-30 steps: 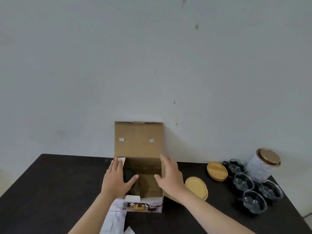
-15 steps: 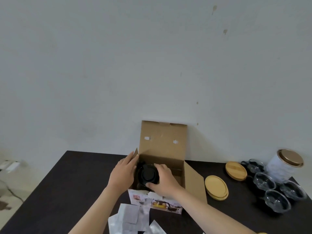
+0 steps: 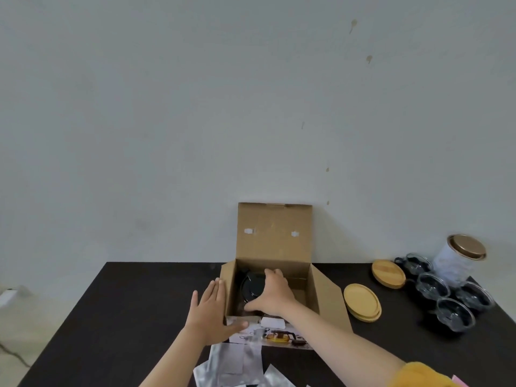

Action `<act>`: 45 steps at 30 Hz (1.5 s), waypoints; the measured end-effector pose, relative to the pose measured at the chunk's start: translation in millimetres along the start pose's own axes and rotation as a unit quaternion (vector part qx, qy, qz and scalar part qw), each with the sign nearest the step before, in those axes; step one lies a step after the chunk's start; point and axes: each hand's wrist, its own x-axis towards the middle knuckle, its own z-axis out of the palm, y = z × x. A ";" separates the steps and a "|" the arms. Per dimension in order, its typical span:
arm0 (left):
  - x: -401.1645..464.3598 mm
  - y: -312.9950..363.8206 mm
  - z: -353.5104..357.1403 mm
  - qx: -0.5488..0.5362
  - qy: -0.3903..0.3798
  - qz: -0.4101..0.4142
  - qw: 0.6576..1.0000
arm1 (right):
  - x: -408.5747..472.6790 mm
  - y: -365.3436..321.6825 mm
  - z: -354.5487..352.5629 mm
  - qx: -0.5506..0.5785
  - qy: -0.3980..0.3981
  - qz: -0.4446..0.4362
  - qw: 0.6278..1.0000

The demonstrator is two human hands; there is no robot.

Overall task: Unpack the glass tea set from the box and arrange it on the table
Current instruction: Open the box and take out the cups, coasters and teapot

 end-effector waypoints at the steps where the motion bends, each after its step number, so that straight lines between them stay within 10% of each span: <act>1: -0.3 -0.8 2.4 -0.006 -0.002 0.000 1.000 | -0.9 2.1 -3.1 0.011 0.006 0.003 1.000; 22: 1.8 21.4 4.8 0.075 0.124 0.005 0.989 | -74.8 67.6 -172.4 0.157 0.212 0.011 0.965; 45: -2.7 -49.0 -8.5 0.125 0.123 -0.119 0.977 | 18.4 106.2 -121.3 0.069 0.131 0.049 0.988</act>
